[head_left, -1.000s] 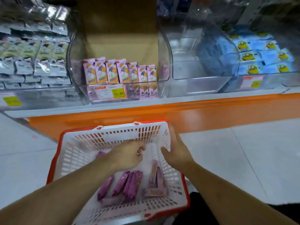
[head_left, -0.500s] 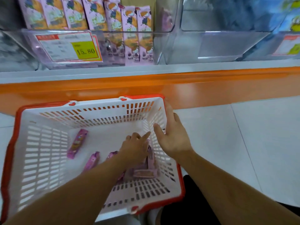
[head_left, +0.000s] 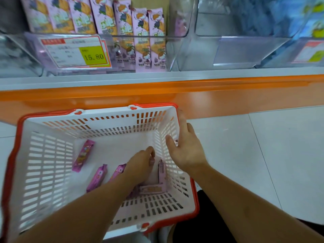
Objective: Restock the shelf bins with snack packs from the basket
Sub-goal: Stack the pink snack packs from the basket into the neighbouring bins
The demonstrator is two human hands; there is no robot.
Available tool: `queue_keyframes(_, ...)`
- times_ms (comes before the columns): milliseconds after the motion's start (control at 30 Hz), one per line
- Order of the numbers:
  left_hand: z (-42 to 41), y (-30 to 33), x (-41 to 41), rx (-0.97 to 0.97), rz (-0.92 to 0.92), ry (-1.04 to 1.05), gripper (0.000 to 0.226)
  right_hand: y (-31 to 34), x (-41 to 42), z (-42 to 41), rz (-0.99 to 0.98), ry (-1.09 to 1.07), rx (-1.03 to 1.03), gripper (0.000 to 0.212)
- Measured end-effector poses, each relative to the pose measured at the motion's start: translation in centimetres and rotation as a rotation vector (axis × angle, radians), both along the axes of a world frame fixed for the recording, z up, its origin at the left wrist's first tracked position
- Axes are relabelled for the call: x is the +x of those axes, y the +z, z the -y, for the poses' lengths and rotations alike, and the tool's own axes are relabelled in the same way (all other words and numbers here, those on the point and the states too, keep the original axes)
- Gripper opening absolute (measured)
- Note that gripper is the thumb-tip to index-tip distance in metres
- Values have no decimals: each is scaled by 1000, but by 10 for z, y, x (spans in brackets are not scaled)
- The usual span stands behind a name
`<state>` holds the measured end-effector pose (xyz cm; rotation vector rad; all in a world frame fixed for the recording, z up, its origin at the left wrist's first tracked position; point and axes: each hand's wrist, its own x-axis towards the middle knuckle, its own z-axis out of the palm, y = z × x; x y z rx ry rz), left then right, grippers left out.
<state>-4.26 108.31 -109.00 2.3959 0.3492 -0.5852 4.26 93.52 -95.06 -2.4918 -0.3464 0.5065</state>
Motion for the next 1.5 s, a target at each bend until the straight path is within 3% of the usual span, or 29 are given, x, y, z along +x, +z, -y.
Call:
queue_keyframes(133,-20,31,9,-270,-36,240,32,0,-1,-1,-2,-13,-25,92)
queue_keyframes(267,-53,91,19,-543,-101,265,45,7,-4,-4,-8,-23,-9,93)
queue_keyframes(433,-89,183,19,-572,8,222,39,25,-4,-9,-82,-78,-35,93)
queue_keyframes(533,-105,245,19,-619,131,165,40,66,4,-19,-78,-2,-142,80)
queue_keyframes(633,-119,305,15,-663,228,95,39,130,17,-35,-172,126,10,44)
queue_keyframes(800,-136,373,3,-715,399,104,43,226,17,-50,-392,364,397,39)
queue_keyframes(933,-143,396,3,-869,484,158,51,262,9,-58,-254,373,463,16)
queue_keyframes(1067,-139,405,11,-986,522,251,62,275,11,-81,-133,368,463,12)
queue_keyframes(1133,-137,411,16,-1036,548,332,51,277,15,-90,-91,299,481,15)
queue_keyframes(1300,-136,411,34,-795,648,448,17,267,26,-102,41,258,392,17)
queue_keyframes(1400,-136,411,48,-711,694,474,23,268,38,-105,60,237,343,32)
queue_keyframes(1500,-141,412,71,-535,750,409,31,273,57,-102,203,163,316,40)
